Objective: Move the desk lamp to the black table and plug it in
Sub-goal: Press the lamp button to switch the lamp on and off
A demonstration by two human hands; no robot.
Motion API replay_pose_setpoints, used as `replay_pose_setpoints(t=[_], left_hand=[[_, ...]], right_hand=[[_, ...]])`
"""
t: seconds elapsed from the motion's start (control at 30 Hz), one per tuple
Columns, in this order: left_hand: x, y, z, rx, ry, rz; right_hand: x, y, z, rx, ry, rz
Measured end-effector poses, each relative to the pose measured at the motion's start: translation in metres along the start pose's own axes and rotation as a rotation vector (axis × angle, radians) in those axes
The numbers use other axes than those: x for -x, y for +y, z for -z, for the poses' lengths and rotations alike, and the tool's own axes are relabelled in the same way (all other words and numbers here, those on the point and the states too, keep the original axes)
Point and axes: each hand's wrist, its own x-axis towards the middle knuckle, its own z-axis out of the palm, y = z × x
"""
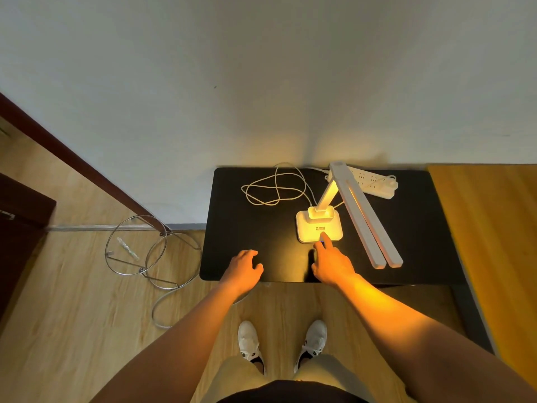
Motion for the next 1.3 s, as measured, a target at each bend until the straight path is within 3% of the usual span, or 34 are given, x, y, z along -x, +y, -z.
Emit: replay_pose_setpoints(t=[0.13, 0.63, 1.3], left_hand=[[-0.002, 0.002, 0.000, 0.009, 0.000, -0.004], [-0.004, -0.002, -0.005, 0.032, 0.005, -0.019], [-0.011, 0.016, 0.004, 0.023, 0.028, -0.059]], right_hand=[[-0.001, 0.004, 0.006, -0.019, 0.024, -0.018], [-0.005, 0.005, 0.003, -0.157, -0.139, -0.109], [0.012, 0.000, 0.010, -0.103, -0.080, -0.127]])
